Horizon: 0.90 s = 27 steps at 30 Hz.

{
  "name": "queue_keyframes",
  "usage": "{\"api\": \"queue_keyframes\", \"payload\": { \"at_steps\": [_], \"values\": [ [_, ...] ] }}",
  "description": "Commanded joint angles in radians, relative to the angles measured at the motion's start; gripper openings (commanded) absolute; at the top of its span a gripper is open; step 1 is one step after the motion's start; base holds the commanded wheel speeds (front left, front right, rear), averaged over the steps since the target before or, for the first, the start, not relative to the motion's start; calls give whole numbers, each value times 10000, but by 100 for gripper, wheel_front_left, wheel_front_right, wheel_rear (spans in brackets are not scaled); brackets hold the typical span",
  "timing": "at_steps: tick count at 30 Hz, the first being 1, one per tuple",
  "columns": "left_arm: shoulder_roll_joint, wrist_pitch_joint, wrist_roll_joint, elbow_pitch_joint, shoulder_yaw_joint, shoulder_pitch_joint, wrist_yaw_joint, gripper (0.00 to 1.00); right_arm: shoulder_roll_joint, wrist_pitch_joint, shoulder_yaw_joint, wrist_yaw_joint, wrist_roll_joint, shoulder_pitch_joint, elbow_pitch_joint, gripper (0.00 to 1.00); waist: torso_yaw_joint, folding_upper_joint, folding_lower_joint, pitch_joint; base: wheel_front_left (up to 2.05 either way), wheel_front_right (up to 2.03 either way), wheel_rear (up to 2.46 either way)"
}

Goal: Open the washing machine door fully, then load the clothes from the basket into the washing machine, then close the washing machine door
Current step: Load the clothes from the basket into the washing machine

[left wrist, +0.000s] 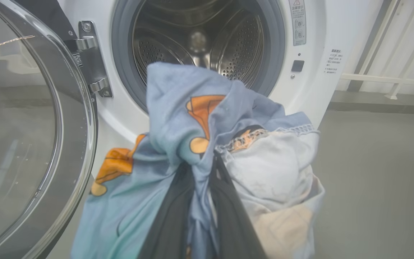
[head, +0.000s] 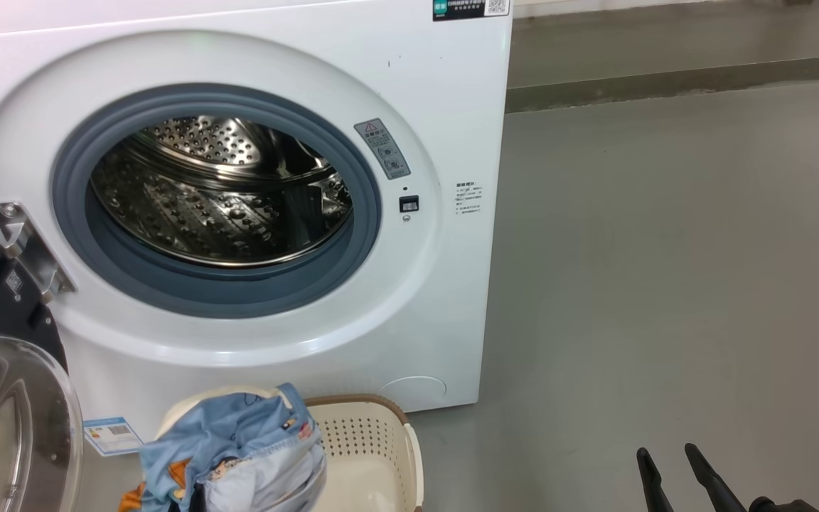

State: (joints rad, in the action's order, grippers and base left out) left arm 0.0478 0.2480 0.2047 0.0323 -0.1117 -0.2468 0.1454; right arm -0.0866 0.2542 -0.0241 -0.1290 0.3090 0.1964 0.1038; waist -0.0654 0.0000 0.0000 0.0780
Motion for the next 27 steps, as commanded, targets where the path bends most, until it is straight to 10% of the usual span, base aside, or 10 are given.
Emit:
{"api": "queue_keyframes", "payload": {
  "at_steps": [1, 27],
  "values": [
    [24, 137, -108, -357, 315, 263, 80, 0, -153, 76, -265, -17, -84, -164, -252, 100, -10, 0, 0, 0, 0, 0, 0],
    [108, 137, -171, -126, 594, 2806, -386, 0, 294, 76, -687, -17, 20, -619, -230, 100, -1590, 0, 0, -1248, 0, 0, 0]
  ]
}}
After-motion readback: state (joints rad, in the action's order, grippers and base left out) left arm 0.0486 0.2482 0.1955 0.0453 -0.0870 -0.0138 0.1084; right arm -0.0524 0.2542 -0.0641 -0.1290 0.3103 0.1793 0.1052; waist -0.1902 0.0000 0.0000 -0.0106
